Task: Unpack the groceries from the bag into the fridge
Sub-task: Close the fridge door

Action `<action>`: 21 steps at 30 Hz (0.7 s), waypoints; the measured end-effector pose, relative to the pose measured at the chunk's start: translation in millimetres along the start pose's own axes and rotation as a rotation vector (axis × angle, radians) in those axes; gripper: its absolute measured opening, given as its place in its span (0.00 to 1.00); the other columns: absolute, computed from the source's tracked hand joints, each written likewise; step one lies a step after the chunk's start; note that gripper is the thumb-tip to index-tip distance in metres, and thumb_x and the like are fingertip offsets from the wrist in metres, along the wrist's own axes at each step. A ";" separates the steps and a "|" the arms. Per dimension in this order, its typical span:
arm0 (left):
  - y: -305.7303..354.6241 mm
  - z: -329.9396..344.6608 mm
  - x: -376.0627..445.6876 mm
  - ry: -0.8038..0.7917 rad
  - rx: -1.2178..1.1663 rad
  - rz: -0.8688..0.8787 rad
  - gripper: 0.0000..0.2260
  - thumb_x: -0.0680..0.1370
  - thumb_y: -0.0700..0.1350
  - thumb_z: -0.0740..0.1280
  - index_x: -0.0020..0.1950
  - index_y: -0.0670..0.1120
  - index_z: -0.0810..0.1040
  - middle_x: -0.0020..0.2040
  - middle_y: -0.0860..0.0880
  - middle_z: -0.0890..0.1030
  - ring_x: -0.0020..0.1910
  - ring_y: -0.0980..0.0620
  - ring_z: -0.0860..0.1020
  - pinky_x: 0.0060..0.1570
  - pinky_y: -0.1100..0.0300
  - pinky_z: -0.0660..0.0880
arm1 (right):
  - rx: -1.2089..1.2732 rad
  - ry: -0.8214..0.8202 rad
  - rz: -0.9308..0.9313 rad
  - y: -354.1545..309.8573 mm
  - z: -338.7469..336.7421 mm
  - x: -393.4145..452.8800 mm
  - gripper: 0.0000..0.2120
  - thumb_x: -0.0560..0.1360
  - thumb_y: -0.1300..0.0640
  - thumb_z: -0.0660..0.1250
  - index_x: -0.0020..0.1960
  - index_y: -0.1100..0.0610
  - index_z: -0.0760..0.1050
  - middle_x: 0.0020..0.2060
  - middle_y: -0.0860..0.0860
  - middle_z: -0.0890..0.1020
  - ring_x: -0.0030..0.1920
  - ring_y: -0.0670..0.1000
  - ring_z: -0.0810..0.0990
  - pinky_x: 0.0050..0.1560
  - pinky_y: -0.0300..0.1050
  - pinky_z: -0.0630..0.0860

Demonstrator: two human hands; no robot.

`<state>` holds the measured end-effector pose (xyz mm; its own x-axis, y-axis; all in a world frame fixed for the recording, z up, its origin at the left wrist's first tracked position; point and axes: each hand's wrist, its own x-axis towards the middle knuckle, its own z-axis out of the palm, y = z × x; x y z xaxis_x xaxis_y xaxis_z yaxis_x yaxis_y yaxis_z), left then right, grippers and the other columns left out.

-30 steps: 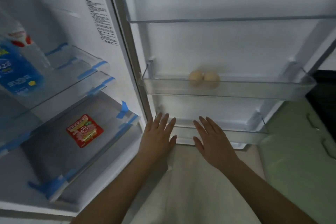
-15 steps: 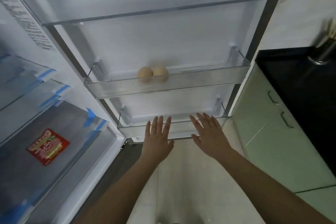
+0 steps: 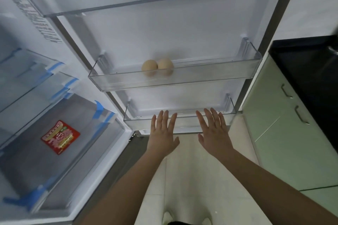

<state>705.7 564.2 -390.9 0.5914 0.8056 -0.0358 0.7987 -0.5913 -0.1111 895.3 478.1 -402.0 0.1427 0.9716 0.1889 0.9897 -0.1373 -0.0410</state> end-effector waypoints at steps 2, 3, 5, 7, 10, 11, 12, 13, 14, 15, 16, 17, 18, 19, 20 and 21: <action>-0.1 -1.1 -1.0 -0.004 0.014 0.010 0.39 0.76 0.62 0.57 0.78 0.49 0.38 0.79 0.41 0.48 0.77 0.41 0.42 0.73 0.42 0.35 | 0.005 0.022 0.002 -0.5 0.9 -0.8 0.42 0.71 0.50 0.70 0.78 0.55 0.53 0.73 0.61 0.63 0.75 0.64 0.58 0.74 0.62 0.53; -0.8 -2.4 -1.8 0.001 0.008 0.020 0.39 0.76 0.62 0.57 0.78 0.49 0.40 0.79 0.41 0.48 0.77 0.42 0.42 0.73 0.43 0.35 | 0.006 0.028 0.008 -1.7 0.8 -1.6 0.42 0.70 0.51 0.70 0.78 0.55 0.53 0.73 0.62 0.64 0.75 0.64 0.58 0.74 0.62 0.52; -3.0 -5.7 -4.0 0.006 -0.004 0.037 0.39 0.76 0.62 0.58 0.79 0.50 0.41 0.79 0.42 0.48 0.78 0.42 0.42 0.73 0.44 0.34 | 0.001 0.021 0.022 -5.5 -1.2 -3.1 0.41 0.70 0.52 0.70 0.77 0.56 0.55 0.72 0.62 0.65 0.74 0.64 0.59 0.74 0.63 0.51; -4.3 -7.7 -6.7 0.001 -0.018 0.039 0.39 0.76 0.62 0.59 0.79 0.50 0.40 0.79 0.43 0.47 0.77 0.43 0.41 0.73 0.45 0.33 | -0.004 0.009 0.032 -9.6 -4.0 -5.4 0.41 0.69 0.51 0.70 0.77 0.56 0.56 0.70 0.63 0.67 0.73 0.65 0.60 0.74 0.64 0.50; -4.1 -9.3 -10.3 -0.006 -0.040 0.027 0.40 0.75 0.64 0.58 0.79 0.51 0.41 0.79 0.44 0.47 0.77 0.44 0.41 0.73 0.44 0.34 | 0.010 0.012 0.035 -13.9 -7.9 -9.6 0.41 0.67 0.49 0.71 0.76 0.56 0.59 0.66 0.62 0.71 0.70 0.65 0.65 0.72 0.66 0.52; -4.3 -9.8 -11.8 -0.007 -0.039 0.030 0.40 0.75 0.65 0.58 0.79 0.51 0.42 0.79 0.44 0.47 0.77 0.44 0.41 0.73 0.44 0.34 | 0.012 0.013 0.036 -15.3 -9.3 -11.4 0.41 0.66 0.49 0.71 0.75 0.55 0.60 0.64 0.61 0.72 0.69 0.64 0.66 0.72 0.67 0.53; -5.7 -10.3 -13.3 -0.009 -0.038 0.036 0.40 0.75 0.65 0.58 0.79 0.51 0.42 0.79 0.44 0.47 0.77 0.44 0.41 0.73 0.44 0.33 | 0.014 0.011 0.038 -17.1 -11.2 -13.3 0.41 0.66 0.49 0.71 0.75 0.55 0.60 0.63 0.61 0.73 0.68 0.64 0.68 0.72 0.67 0.54; -7.7 -11.0 -15.0 -0.013 -0.037 0.045 0.40 0.75 0.65 0.58 0.79 0.52 0.43 0.79 0.44 0.48 0.78 0.44 0.42 0.73 0.45 0.33 | 0.013 0.006 0.040 -18.9 -13.6 -15.8 0.41 0.66 0.48 0.71 0.75 0.55 0.61 0.63 0.60 0.73 0.67 0.64 0.68 0.72 0.66 0.55; -10.0 -11.2 -17.1 -0.016 -0.037 0.052 0.40 0.75 0.65 0.59 0.79 0.52 0.43 0.80 0.44 0.48 0.78 0.44 0.42 0.72 0.45 0.32 | 0.009 -0.002 0.040 -20.7 -16.4 -18.8 0.41 0.66 0.48 0.71 0.75 0.55 0.60 0.63 0.60 0.73 0.67 0.63 0.68 0.72 0.66 0.55; -12.0 -11.2 -19.6 -0.012 -0.036 0.058 0.39 0.75 0.65 0.59 0.79 0.52 0.43 0.80 0.45 0.48 0.78 0.45 0.41 0.72 0.46 0.32 | 0.001 -0.009 0.038 -22.7 -18.7 -22.3 0.41 0.67 0.48 0.71 0.75 0.55 0.60 0.63 0.60 0.73 0.67 0.62 0.68 0.72 0.65 0.54; -13.5 -11.4 -22.5 -0.004 -0.035 0.062 0.38 0.76 0.64 0.58 0.79 0.52 0.44 0.80 0.45 0.48 0.78 0.45 0.41 0.72 0.46 0.33 | -0.006 -0.013 0.035 -25.0 -20.5 -26.5 0.41 0.67 0.48 0.71 0.76 0.55 0.59 0.64 0.59 0.72 0.68 0.62 0.68 0.73 0.65 0.54; -14.5 -11.6 -26.0 0.000 -0.035 0.061 0.37 0.77 0.63 0.58 0.79 0.52 0.44 0.80 0.45 0.47 0.78 0.45 0.41 0.72 0.46 0.33 | -0.010 -0.019 0.032 -28.1 -22.1 -31.4 0.42 0.67 0.49 0.70 0.77 0.55 0.58 0.65 0.59 0.72 0.68 0.62 0.67 0.73 0.64 0.54; -15.4 -12.0 -30.3 -0.003 -0.034 0.057 0.36 0.77 0.62 0.57 0.79 0.52 0.43 0.80 0.45 0.46 0.78 0.45 0.40 0.72 0.46 0.33 | -0.009 -0.027 0.032 -32.0 -23.7 -36.7 0.42 0.67 0.49 0.70 0.77 0.55 0.57 0.66 0.59 0.71 0.69 0.62 0.67 0.73 0.64 0.54; -16.7 -12.3 -35.5 -0.008 -0.031 0.053 0.37 0.77 0.62 0.57 0.79 0.52 0.42 0.80 0.44 0.45 0.77 0.45 0.39 0.72 0.45 0.33 | -0.005 -0.031 0.035 -36.8 -25.5 -42.6 0.43 0.67 0.49 0.70 0.77 0.55 0.56 0.67 0.60 0.71 0.69 0.62 0.66 0.73 0.64 0.54; -18.3 -12.4 -41.2 -0.013 -0.026 0.052 0.37 0.77 0.61 0.58 0.79 0.52 0.41 0.80 0.45 0.44 0.77 0.45 0.38 0.72 0.45 0.33 | 0.001 -0.035 0.039 -42.5 -27.5 -49.0 0.43 0.67 0.50 0.71 0.77 0.55 0.56 0.69 0.59 0.70 0.70 0.62 0.66 0.73 0.63 0.54; -20.7 -12.6 -47.5 -0.019 -0.023 0.054 0.38 0.77 0.60 0.58 0.79 0.53 0.40 0.80 0.45 0.42 0.77 0.45 0.36 0.72 0.45 0.32 | 0.007 -0.044 0.043 -48.7 -29.6 -55.8 0.43 0.67 0.50 0.71 0.77 0.55 0.56 0.70 0.59 0.69 0.71 0.62 0.65 0.74 0.63 0.54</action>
<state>662.5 537.7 -374.4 0.6314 0.7731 -0.0604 0.7684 -0.6342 -0.0860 839.6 424.9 -381.4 0.1843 0.9723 0.1438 0.9825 -0.1780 -0.0553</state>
